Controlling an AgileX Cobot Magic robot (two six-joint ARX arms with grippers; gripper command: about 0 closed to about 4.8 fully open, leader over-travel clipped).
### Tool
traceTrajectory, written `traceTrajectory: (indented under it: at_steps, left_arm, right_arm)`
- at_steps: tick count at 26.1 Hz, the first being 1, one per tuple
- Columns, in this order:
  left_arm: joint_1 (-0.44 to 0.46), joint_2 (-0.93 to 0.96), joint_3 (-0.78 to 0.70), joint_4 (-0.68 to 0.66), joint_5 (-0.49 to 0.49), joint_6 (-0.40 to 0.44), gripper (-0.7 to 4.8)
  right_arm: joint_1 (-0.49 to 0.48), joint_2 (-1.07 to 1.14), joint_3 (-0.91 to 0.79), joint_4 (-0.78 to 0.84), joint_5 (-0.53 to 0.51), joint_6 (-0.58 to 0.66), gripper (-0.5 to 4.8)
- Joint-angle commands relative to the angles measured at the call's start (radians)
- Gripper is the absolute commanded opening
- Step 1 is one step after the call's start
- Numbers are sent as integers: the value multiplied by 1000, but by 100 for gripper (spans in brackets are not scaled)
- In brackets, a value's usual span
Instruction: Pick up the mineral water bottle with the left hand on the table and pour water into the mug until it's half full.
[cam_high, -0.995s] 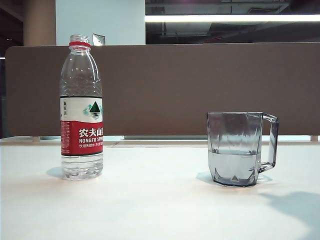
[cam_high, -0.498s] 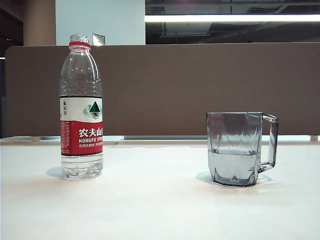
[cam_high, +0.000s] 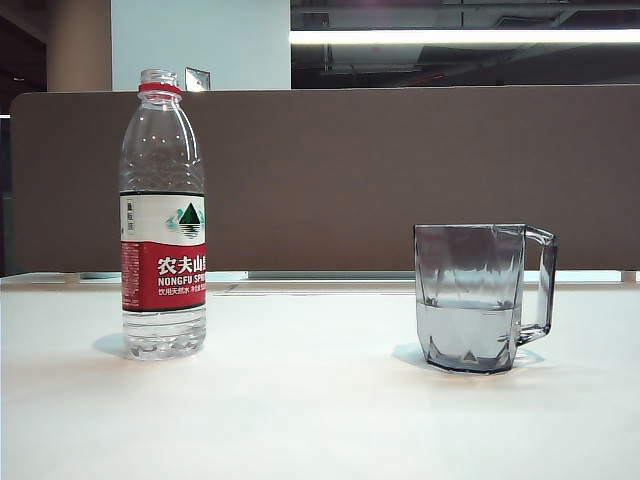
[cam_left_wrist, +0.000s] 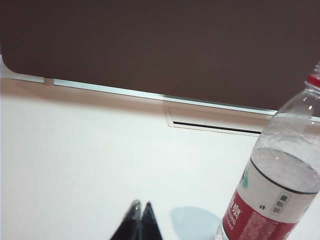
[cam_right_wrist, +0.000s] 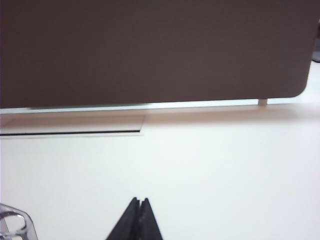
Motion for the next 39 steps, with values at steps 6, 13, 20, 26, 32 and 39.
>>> traceTrajectory:
  at_steps: [6,13,20,26,32,39]
  left_arm:
    - [0,0,5,14,2,-3,-6]
    - [0,0,5,14,3,-3,-6]
    - [0,0,5,14,3,-3,-6]
    - [0,0,5,14,3,-3,-6]
    - [0,0,5,14,2,-3,-6]
    - [0,0,5,14,3,-3,-6]
  right_arm:
    - [-1,-2,-3,-3,20,3,-8]
    - [-2,-2,-4,17,66,3,-8]
    - [-2,-2,-4,20,22,3,-8]
    - [-2,-2,-4,21,14,3,-8]
    - [-1,-2,-4,19,15,3,-8]
    - [0,-2,-3,19,18,2,-8]
